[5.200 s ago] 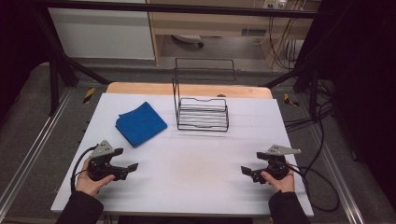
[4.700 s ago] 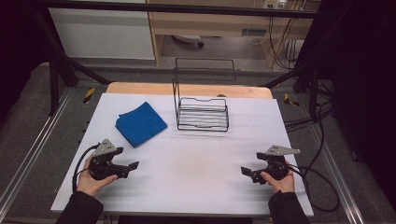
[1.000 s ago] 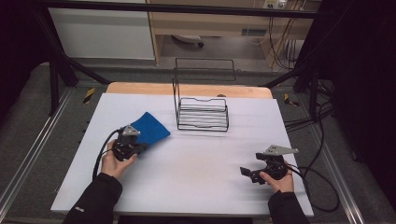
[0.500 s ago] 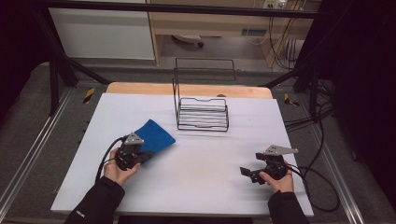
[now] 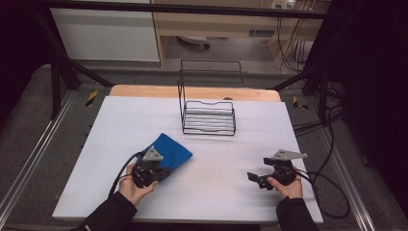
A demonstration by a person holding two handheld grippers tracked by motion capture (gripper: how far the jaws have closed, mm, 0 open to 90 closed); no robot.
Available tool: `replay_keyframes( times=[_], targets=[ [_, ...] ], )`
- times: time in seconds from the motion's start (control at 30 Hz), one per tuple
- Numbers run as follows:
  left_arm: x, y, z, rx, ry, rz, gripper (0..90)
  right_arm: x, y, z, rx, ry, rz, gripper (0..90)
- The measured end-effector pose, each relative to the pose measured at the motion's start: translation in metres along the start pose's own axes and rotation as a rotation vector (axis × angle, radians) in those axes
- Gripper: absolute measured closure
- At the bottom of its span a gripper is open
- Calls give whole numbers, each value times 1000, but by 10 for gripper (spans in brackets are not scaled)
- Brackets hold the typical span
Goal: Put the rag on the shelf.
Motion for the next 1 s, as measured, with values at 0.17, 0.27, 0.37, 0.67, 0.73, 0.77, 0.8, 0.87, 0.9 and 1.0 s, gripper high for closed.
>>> replay_keyframes(
  times=[0.17, 0.27, 0.37, 0.67, 0.73, 0.77, 0.8, 0.87, 0.9, 1.0],
  targets=[
    [0, 2, -15, -28, 15, -1, 872, 0, 0, 0, 2, -2, 3, 14],
    [-1, 6, -17, -27, 26, 5, 854, -1, 1, 0, 2, 2, 5, 14],
    [-1, 6, -14, -53, 26, 15, 738, 0, 0, 0, -1, 1, 2, 14],
    [9, -28, 45, 48, -19, -53, 364, 0, 1, 1, -1, 4, -3, 14],
    [5, -31, 65, 86, -39, -48, 330, 0, 2, 1, 0, 7, -7, 14],
    [0, -30, 78, 109, -55, -36, 320, 0, 2, 1, 0, 8, -6, 14],
    [0, -30, 78, 109, -55, -36, 318, 0, 2, 1, -3, 8, -2, 13],
    [-8, -29, 93, 140, -64, -11, 319, 0, 4, 2, -2, 5, 3, 14],
    [-17, -24, 105, 152, -87, 14, 327, 1, 5, 3, -5, 1, 6, 13],
    [-22, -19, 110, 143, -100, 26, 400, 4, 8, 7, -3, 2, -1, 14]
  ],
)
Point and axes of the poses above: each handheld gripper's, and its own axes: y roughly forward along the jaws, x roughly out of its top, z roughly to its left, the point moved 9 cm from there along y, roughly forward along the jaws, and after that the axes turned 9 degrees about x, right-handed, at the moved point
